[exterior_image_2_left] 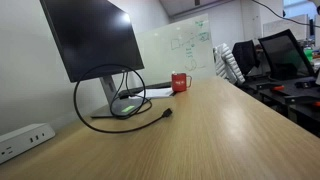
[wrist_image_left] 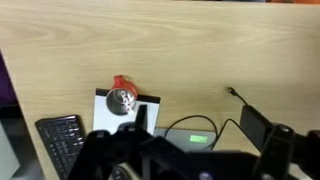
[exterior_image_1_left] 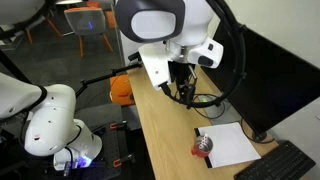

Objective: Remove the marker from the cup and put it on the table

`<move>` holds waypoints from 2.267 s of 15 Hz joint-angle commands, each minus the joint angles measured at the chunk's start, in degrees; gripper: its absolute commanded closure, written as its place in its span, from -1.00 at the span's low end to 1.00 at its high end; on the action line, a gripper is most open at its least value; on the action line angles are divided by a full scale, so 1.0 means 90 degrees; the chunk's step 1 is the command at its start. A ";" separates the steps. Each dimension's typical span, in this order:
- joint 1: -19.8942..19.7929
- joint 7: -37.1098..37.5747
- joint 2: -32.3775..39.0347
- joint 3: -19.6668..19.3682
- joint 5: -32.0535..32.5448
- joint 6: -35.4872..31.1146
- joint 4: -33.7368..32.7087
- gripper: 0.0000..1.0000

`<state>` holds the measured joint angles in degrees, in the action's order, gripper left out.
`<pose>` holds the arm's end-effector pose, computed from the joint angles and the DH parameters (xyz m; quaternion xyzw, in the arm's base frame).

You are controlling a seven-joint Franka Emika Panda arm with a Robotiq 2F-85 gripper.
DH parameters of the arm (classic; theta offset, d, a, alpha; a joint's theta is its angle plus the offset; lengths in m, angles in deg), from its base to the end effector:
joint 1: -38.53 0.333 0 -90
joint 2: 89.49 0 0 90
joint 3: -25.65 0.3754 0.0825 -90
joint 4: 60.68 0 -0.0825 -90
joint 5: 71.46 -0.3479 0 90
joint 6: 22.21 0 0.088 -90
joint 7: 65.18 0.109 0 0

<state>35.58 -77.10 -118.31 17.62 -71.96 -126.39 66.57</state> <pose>0.3386 -0.0793 0.6306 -0.9980 -0.0143 -0.0544 0.0281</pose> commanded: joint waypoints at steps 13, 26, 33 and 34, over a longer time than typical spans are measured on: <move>0.0183 -0.0383 0.1001 0.0074 0.0040 -0.1001 -0.0347 -1.00; -0.0525 -0.3224 0.4324 0.0164 0.1292 -0.2275 -0.1753 -1.00; -0.0583 -0.3015 0.4339 0.0213 0.1384 -0.2286 -0.1684 -1.00; -0.0645 -0.3263 0.4413 0.0246 0.1142 -0.2306 -0.1718 -1.00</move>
<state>31.15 -104.36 -79.25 18.65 -59.67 -147.10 51.50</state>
